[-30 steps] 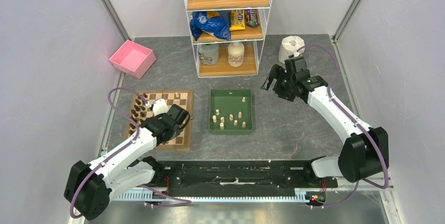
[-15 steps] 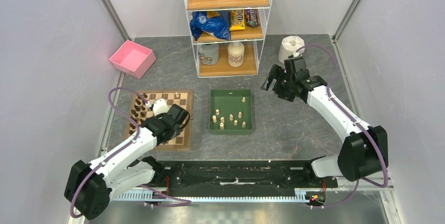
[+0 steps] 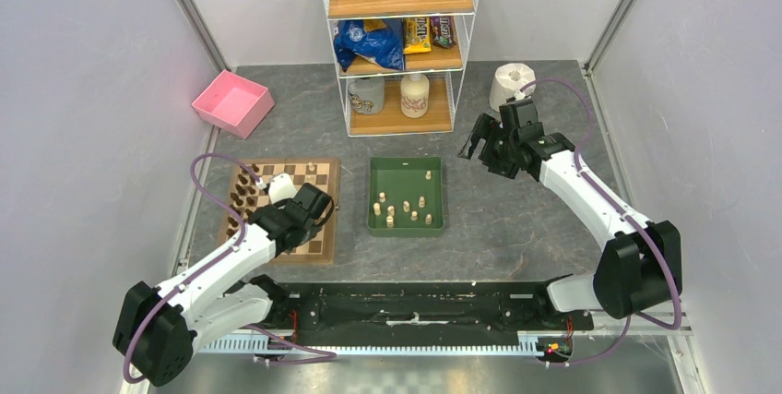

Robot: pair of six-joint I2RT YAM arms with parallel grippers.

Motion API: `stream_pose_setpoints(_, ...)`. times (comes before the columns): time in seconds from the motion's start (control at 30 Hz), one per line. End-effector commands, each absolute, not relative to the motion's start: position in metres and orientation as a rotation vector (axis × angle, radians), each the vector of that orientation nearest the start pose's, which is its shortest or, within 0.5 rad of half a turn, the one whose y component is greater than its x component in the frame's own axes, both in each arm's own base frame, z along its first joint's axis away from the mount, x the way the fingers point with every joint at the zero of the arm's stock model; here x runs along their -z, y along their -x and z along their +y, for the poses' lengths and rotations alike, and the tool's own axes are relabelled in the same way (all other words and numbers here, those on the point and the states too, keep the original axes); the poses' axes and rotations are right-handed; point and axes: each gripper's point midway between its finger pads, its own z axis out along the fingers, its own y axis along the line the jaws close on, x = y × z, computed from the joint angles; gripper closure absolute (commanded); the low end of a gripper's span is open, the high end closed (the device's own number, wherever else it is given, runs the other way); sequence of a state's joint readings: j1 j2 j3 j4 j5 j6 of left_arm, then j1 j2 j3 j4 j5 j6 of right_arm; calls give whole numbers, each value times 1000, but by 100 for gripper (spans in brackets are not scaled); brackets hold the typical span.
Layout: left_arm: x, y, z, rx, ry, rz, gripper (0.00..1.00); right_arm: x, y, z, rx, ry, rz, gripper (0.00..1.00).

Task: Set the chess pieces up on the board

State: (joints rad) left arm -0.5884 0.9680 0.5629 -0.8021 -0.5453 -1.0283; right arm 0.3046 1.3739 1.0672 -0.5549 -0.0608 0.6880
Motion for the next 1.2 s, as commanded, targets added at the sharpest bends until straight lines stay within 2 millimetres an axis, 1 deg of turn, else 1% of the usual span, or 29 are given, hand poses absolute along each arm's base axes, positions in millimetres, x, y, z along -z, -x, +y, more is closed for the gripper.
stream_pose_setpoints(0.0, -54, -181, -45, -207, 673, 2434, 98, -159, -338, 146, -539, -443, 2415, 6)
stream_pose_setpoints(0.07, -53, -181, -45, -211, 672, 2437, 98, -159, -338, 146, -540, -442, 2415, 6)
stream_pose_setpoints(0.13, -53, -181, -45, -212, 671, 2439, 89, -159, -338, 146, -538, -442, 2415, 6)
stream_pose_setpoints(0.2, -54, -182, -45, -213, 671, 2438, 83, -159, -338, 146, -540, -441, 2415, 6)
stream_pose_setpoints(0.3, -57, -184, -47, -206, 667, 2432, 71, -159, -338, 146, -541, -441, 2414, 6)
stream_pose_setpoints(0.37, -58, -184, -47, -203, 667, 2430, 68, -159, -338, 146, -539, -440, 2414, 6)
stream_pose_setpoints(0.6, -62, -186, -49, -184, 665, 2424, 63, -158, -338, 145, -537, -441, 2415, 6)
stream_pose_setpoints(0.7, -68, -190, -50, -168, 655, 2407, 56, -160, -338, 145, -536, -441, 2412, 6)
stream_pose_setpoints(0.77, -75, -194, -51, -158, 639, 2394, 53, -159, -338, 145, -536, -438, 2413, 6)
stream_pose_setpoints(0.87, -94, -202, -55, -121, 618, 2357, 50, -161, -339, 145, -537, -438, 2409, 6)
stream_pose_setpoints(0.9, -103, -206, -56, -104, 603, 2339, 48, -160, -338, 145, -534, -439, 2410, 6)
stream_pose_setpoints(0.93, -112, -210, -57, -89, 591, 2321, 44, -161, -338, 144, -533, -439, 2407, 6)
stream_pose_setpoints(1.03, -146, -225, -64, -27, 529, 2253, 34, -161, -338, 143, -528, -442, 2403, 6)
stream_pose_setpoints(1.1, -165, -238, -77, 33, 427, 2226, 33, -160, -337, 143, -523, -444, 2406, 6)
stream_pose_setpoints(1.13, -175, -247, -88, 81, 382, 2211, 28, -160, -337, 143, -523, -444, 2405, 6)
stream_pose_setpoints(1.17, -182, -256, -98, 112, 343, 2203, 20, -160, -337, 143, -524, -444, 2405, 6)
